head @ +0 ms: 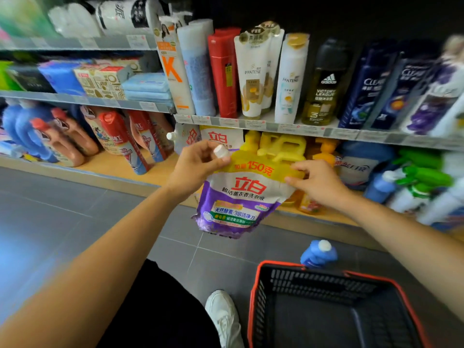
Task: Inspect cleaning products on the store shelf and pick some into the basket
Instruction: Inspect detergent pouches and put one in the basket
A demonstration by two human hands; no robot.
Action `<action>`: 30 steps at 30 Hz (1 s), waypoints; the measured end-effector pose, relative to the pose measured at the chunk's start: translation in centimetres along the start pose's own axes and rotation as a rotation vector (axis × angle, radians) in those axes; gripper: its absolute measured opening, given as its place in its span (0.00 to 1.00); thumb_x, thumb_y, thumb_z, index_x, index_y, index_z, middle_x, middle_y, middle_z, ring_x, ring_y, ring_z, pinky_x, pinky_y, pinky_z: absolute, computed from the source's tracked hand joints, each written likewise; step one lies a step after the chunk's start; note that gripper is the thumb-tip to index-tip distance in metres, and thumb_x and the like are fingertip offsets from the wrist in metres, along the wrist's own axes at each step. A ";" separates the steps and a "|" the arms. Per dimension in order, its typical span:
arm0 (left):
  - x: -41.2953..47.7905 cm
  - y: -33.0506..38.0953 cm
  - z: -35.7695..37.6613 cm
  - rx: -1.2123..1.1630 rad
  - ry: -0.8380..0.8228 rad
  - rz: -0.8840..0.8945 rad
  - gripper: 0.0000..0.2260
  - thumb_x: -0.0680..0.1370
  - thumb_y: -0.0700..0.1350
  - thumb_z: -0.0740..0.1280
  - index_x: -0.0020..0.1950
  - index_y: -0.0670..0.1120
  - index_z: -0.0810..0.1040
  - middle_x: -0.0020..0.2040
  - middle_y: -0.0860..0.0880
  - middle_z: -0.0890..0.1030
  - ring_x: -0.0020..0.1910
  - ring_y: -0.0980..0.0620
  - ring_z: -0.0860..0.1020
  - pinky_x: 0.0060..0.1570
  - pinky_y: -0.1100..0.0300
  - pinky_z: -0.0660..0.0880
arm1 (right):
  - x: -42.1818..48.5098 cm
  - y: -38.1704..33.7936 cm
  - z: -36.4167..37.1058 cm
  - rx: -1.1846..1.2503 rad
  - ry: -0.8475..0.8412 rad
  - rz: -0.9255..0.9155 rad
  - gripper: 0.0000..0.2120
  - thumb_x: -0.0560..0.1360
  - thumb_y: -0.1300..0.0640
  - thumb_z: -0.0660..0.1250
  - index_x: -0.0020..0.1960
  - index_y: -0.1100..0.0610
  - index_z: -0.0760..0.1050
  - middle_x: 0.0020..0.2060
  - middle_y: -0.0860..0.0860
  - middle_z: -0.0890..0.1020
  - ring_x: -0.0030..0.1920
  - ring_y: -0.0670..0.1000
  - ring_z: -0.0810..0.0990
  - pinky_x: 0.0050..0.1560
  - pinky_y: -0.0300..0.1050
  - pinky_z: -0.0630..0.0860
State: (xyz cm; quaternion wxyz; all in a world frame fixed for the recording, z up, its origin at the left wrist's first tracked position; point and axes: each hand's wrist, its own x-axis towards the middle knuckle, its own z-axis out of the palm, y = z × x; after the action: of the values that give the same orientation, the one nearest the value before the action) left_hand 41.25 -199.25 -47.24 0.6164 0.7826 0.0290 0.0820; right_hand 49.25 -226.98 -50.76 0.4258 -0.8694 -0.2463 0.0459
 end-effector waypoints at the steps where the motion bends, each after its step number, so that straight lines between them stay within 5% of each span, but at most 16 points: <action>1: -0.8 0.7 1.4 0.020 -0.040 0.026 0.11 0.73 0.43 0.75 0.52 0.42 0.80 0.50 0.31 0.82 0.47 0.43 0.83 0.50 0.51 0.83 | -0.9 -0.1 -1.0 -0.019 -0.004 -0.010 0.11 0.73 0.58 0.76 0.55 0.59 0.83 0.46 0.47 0.82 0.49 0.45 0.79 0.51 0.44 0.75; 5: -2.8 2.7 6.2 0.014 -0.068 0.116 0.14 0.70 0.46 0.77 0.51 0.44 0.81 0.48 0.28 0.80 0.45 0.41 0.80 0.52 0.40 0.80 | -4.3 -2.0 -3.1 -0.012 -0.043 -0.137 0.19 0.71 0.53 0.77 0.62 0.50 0.80 0.49 0.35 0.80 0.51 0.34 0.78 0.54 0.37 0.76; 11: -4.3 3.6 11.4 -0.046 -0.126 0.193 0.11 0.70 0.48 0.77 0.50 0.48 0.81 0.47 0.29 0.80 0.44 0.40 0.78 0.50 0.30 0.75 | -8.3 -2.3 -5.5 -0.089 0.141 -0.118 0.14 0.75 0.47 0.73 0.59 0.50 0.83 0.50 0.47 0.86 0.51 0.49 0.83 0.52 0.54 0.79; 17: -6.4 2.5 16.9 -0.081 -0.238 0.185 0.15 0.71 0.46 0.76 0.54 0.41 0.80 0.47 0.36 0.85 0.43 0.32 0.81 0.47 0.36 0.78 | -12.5 0.6 -7.4 -0.036 0.091 -0.084 0.09 0.77 0.52 0.71 0.45 0.57 0.85 0.35 0.54 0.83 0.38 0.56 0.80 0.40 0.60 0.75; 22: -6.4 2.6 17.8 -0.201 -0.410 0.117 0.11 0.77 0.43 0.69 0.59 0.46 0.82 0.52 0.50 0.87 0.52 0.53 0.84 0.49 0.60 0.81 | -14.2 1.5 -8.7 0.140 0.066 -0.055 0.07 0.76 0.58 0.72 0.45 0.47 0.85 0.38 0.53 0.86 0.39 0.46 0.81 0.42 0.48 0.76; 26: -6.4 2.4 18.3 -0.137 -0.364 0.169 0.11 0.76 0.45 0.71 0.58 0.49 0.83 0.55 0.45 0.86 0.56 0.42 0.83 0.55 0.49 0.82 | -14.5 2.0 -8.9 0.068 0.060 -0.019 0.05 0.76 0.57 0.72 0.46 0.54 0.87 0.37 0.56 0.85 0.38 0.48 0.79 0.42 0.56 0.75; 30: -6.8 2.4 19.3 -0.119 -0.243 0.187 0.10 0.75 0.46 0.72 0.55 0.48 0.85 0.50 0.48 0.88 0.52 0.47 0.85 0.52 0.51 0.83 | -14.8 1.9 -8.7 -0.063 0.088 -0.039 0.06 0.77 0.51 0.71 0.46 0.49 0.87 0.35 0.51 0.85 0.38 0.51 0.81 0.41 0.56 0.76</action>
State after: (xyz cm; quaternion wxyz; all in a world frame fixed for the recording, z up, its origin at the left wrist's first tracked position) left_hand 37.55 -219.41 -49.92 0.6503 0.7482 -0.1235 0.0455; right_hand 39.60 -241.12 -48.64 0.4097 -0.8786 -0.2453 -0.0086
